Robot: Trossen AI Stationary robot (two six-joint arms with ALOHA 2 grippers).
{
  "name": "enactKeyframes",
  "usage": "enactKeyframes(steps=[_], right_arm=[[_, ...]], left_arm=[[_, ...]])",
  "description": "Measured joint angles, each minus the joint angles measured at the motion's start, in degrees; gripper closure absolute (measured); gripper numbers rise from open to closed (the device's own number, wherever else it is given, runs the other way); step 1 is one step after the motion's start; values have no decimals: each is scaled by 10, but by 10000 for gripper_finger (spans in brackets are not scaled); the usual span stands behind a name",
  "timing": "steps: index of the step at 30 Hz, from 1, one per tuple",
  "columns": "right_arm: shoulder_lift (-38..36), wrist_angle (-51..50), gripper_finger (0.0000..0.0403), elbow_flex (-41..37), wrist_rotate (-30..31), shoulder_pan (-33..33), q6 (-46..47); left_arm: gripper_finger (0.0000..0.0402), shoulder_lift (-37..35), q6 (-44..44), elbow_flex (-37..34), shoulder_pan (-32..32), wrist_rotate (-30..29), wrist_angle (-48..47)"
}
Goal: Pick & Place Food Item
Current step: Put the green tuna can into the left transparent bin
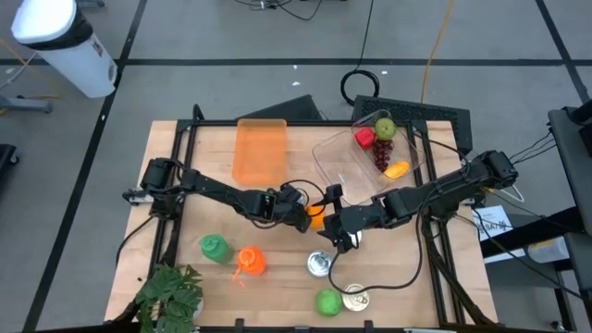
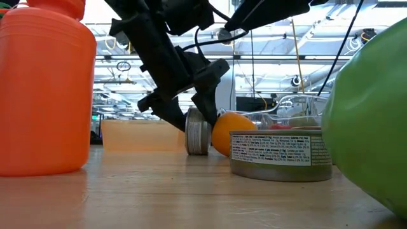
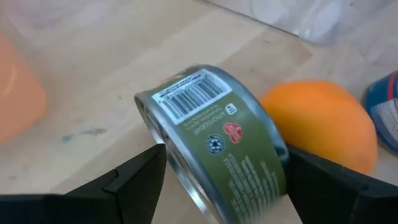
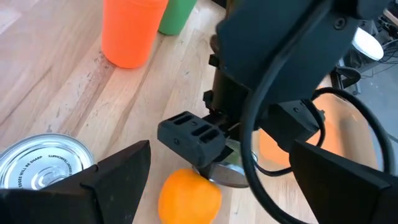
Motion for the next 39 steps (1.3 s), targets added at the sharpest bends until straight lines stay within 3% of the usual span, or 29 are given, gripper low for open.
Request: enactKeyframes(steps=[7,15,24,30,35,39], right_arm=[[0,2,39,0,1,0,-10],[0,2,39,0,2,0,-4],[0,10,39,0,4,0,40],[0,3,39,0,22,0,79],[-1,10,39,1,28,0,142],[0,29,39,-7,31,-2,170]], left_arm=[[110,0,28,0,22,8,-4],[250,0,85,0,33,52,-3],[254,-42,246,-2,27,87,-30],[254,-114,366,-1,-9,15,-92],[254,-131,586,-1,-72,-70,-121],[254,-121,738,-1,-106,-176,-132]])
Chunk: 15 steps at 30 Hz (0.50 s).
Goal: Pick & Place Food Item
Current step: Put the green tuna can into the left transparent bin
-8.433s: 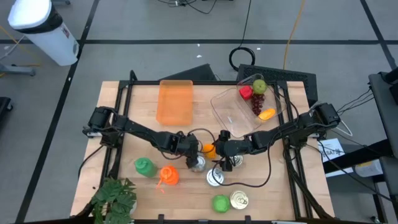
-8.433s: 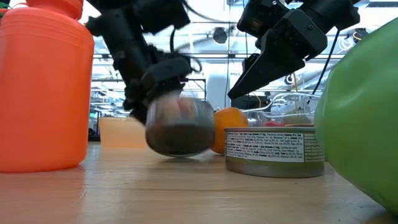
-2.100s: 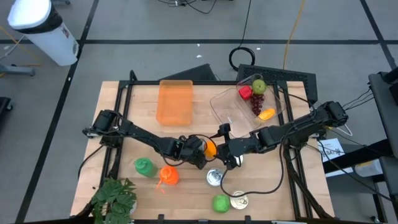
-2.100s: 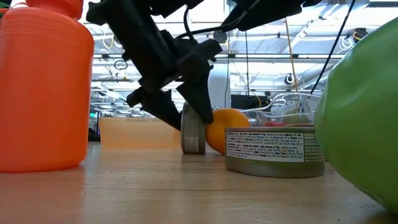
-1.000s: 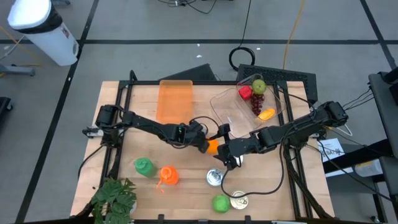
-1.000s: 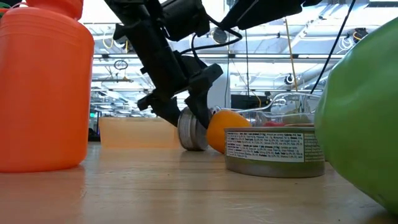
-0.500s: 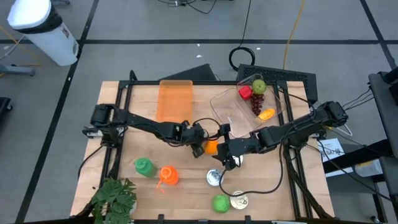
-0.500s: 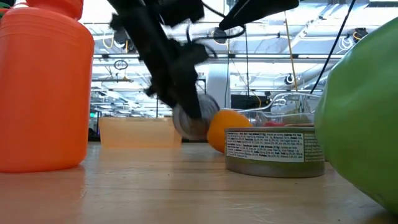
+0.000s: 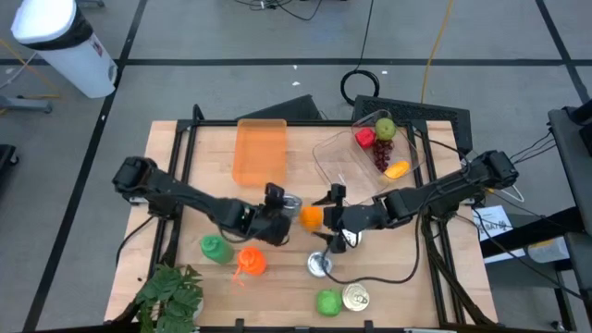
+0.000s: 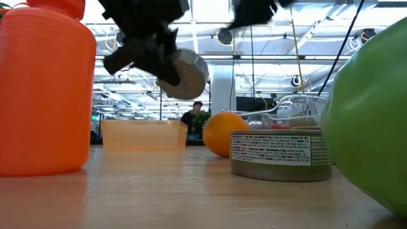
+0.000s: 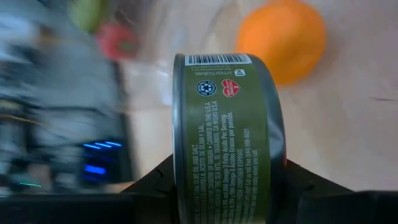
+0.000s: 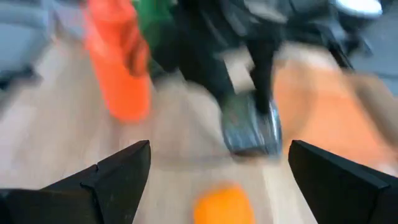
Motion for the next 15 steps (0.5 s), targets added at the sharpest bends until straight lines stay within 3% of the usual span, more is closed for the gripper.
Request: enactKeyframes(steps=[4,15], right_arm=[[3,79,39,-47,20,-4,-44],[1,343,39,-191,13,-26,-137]], left_arm=[[254,-1,46,1,-15,-51,26],[254,-4,88,2,-30,-28,122]])
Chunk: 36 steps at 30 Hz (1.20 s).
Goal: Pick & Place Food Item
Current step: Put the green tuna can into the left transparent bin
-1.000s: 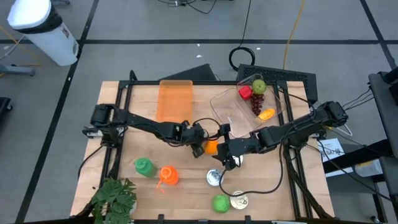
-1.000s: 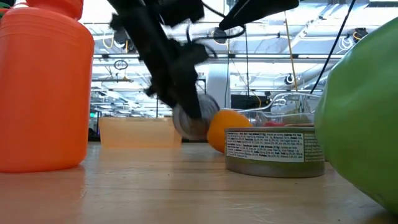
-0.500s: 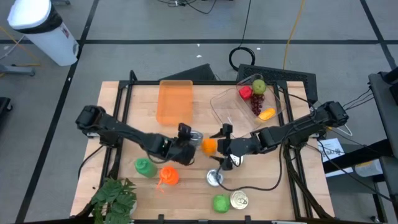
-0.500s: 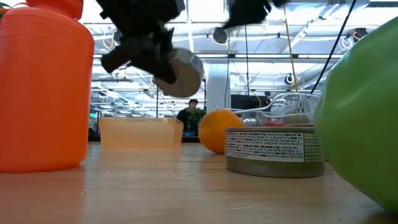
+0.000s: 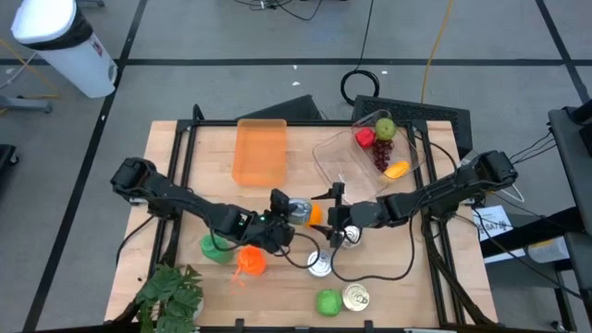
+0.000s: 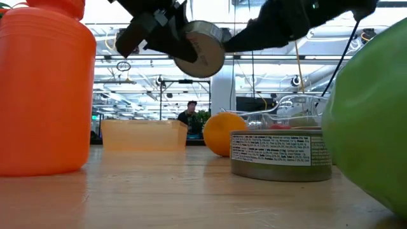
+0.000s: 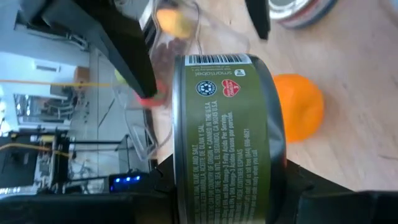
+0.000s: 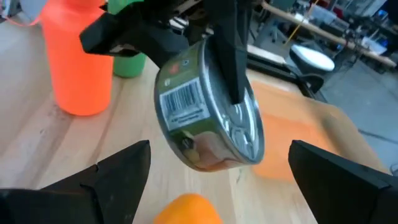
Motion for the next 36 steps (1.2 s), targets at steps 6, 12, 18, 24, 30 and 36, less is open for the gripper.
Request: enactKeyframes(steps=[6,12,18,24,30,36], right_arm=[[0,23,43,-14,-21,0,-53],[0,26,99,-14,-32,0,-111],[0,38,211,-14,-60,4,-145],[-2,36,264,-14,-54,4,-144],[-2,26,264,-12,-54,0,-128],[-35,-53,264,-15,21,-5,-130]], left_arm=[[254,0,25,0,2,49,58],[254,0,24,0,12,89,87],[254,0,5,0,21,97,97],[225,1,-112,-2,28,80,130],[71,-15,-156,6,16,34,121],[12,-79,-154,9,0,65,108]])
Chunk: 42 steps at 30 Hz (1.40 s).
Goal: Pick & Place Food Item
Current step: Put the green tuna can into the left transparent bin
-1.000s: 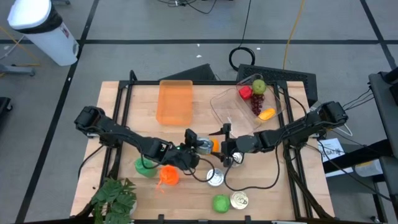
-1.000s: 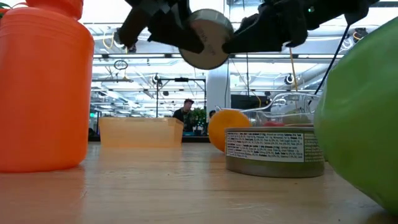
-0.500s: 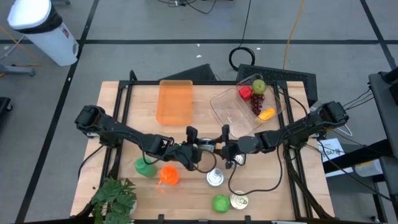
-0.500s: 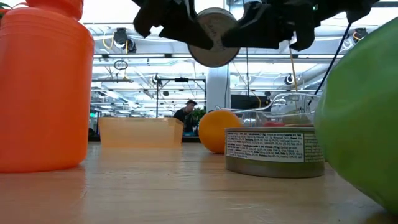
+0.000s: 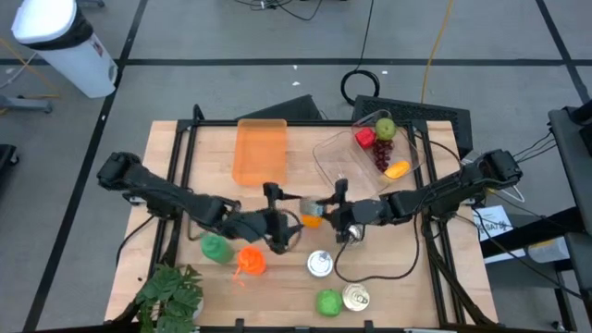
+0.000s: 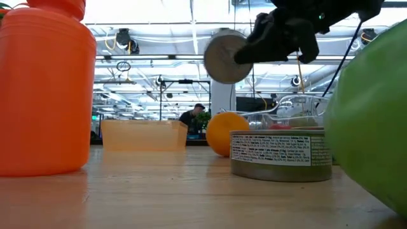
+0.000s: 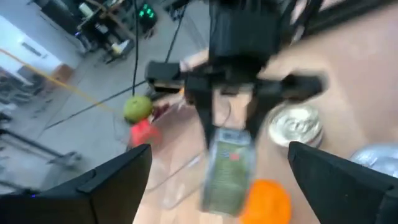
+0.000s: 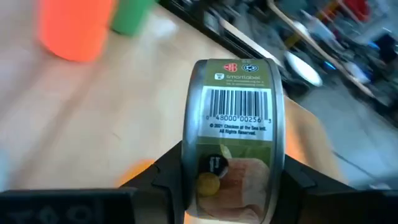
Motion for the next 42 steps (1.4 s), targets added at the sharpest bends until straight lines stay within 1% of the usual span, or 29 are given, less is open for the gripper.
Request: enactKeyframes(steps=[2,4,6,7,9,11,14,15,18,19,21,24,29,30,31,35,37,39,42], right_arm=[[-21,-18,264,0,42,-7,-3],[-38,-43,264,3,78,-19,-6],[-51,-91,264,1,113,-39,-12],[-55,-113,264,1,124,-55,-16],[-65,-163,264,1,133,-88,-16],[-66,-191,264,1,131,-131,-18],[-62,-234,264,1,124,-191,-30],[-57,-236,264,0,104,-210,-40],[-51,-244,264,2,13,-257,-74],[-46,-245,264,1,-5,-268,-82],[-32,-227,264,2,-23,-287,-94],[-20,-234,264,2,-20,-308,-118],[10,-229,264,2,-36,-326,-177],[18,-221,259,2,-37,-327,-183],[25,-216,244,2,-35,-327,-186],[46,-191,155,2,-34,-327,-185],[51,-191,121,2,-34,-325,-184],[52,-193,97,2,-34,-323,-178],[51,-182,79,2,-33,-319,-152]], left_arm=[[22,-35,-14,-13,8,44,-17],[33,-68,-25,-38,26,107,-26],[41,-103,-38,-73,46,179,-4],[44,-120,-46,-97,58,205,5],[49,-138,-63,-137,80,240,69],[50,-158,-81,-178,95,251,101],[50,-167,-99,-210,112,253,161],[50,-170,-103,-220,116,254,161],[50,-170,-109,-233,123,254,177],[50,-170,-111,-235,126,254,173],[50,-170,-118,-235,128,254,172],[50,-170,-122,-235,130,254,169],[50,-170,-120,-235,129,254,165],[50,-170,-120,-235,129,254,163],[50,-170,-120,-235,129,254,162],[50,-170,-120,-235,129,254,156],[50,-170,-120,-235,129,254,155],[50,-170,-120,-235,129,254,152],[50,-170,-120,-235,129,254,150]])
